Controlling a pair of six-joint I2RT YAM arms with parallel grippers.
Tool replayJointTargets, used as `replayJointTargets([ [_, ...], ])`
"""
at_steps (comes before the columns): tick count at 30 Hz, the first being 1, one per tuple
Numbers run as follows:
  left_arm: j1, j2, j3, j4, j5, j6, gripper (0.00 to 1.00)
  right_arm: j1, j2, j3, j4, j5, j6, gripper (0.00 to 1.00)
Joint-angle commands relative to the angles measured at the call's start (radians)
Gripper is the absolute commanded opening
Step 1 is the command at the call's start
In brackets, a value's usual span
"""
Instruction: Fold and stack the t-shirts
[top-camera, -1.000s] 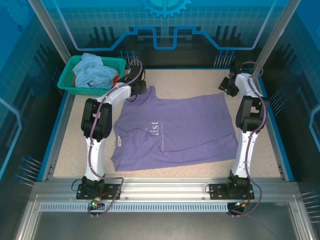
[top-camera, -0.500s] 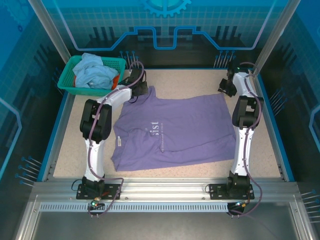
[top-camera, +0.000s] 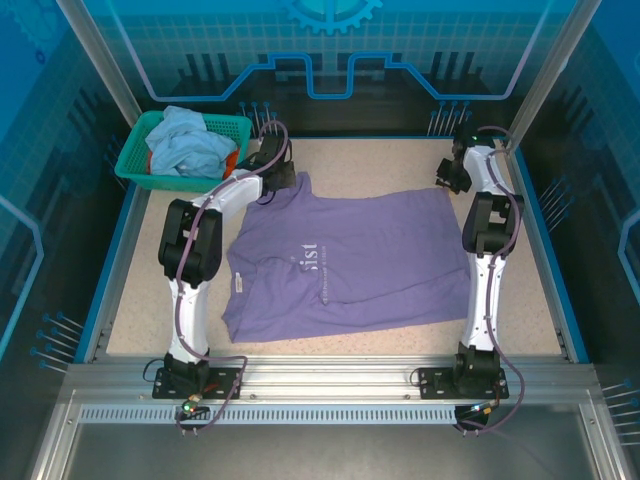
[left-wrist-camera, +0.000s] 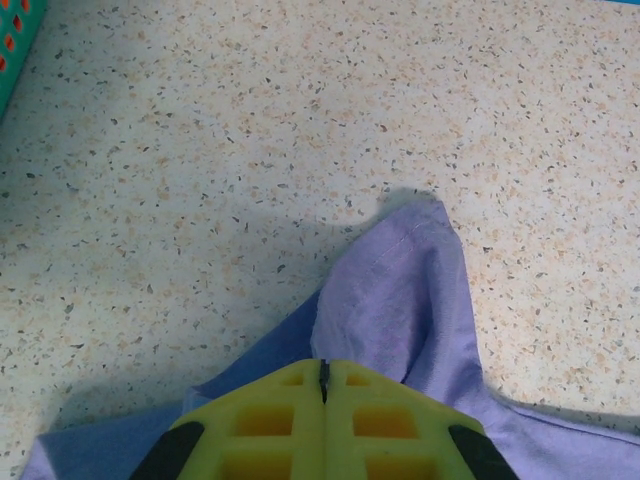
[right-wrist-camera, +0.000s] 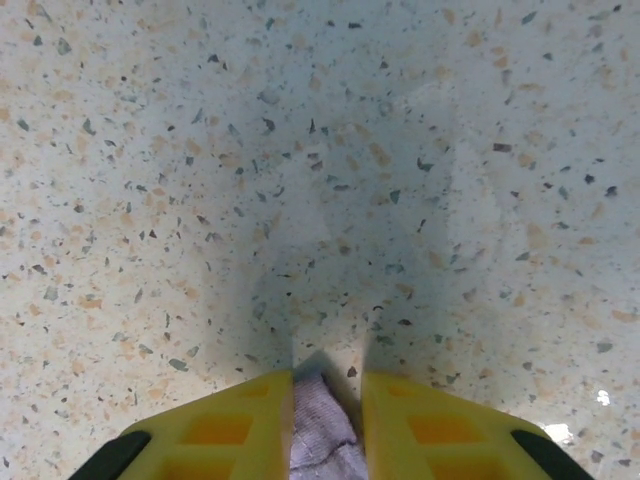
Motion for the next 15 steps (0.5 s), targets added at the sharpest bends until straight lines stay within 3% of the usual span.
replayJointTargets([
  [1, -0.004, -0.029, 0.018, 0.017, -0.013, 0.036, 0.00, 0.006, 0.043, 0.027, -0.027, -0.017, -0.017, 0.24],
  [11, -0.004, -0.048, 0.016, 0.029, -0.015, 0.058, 0.00, 0.006, 0.040, 0.036, -0.018, -0.018, -0.039, 0.00],
  [15, -0.004, -0.100, -0.046, 0.083, -0.014, 0.075, 0.00, 0.016, -0.069, -0.091, 0.089, -0.039, -0.067, 0.00],
])
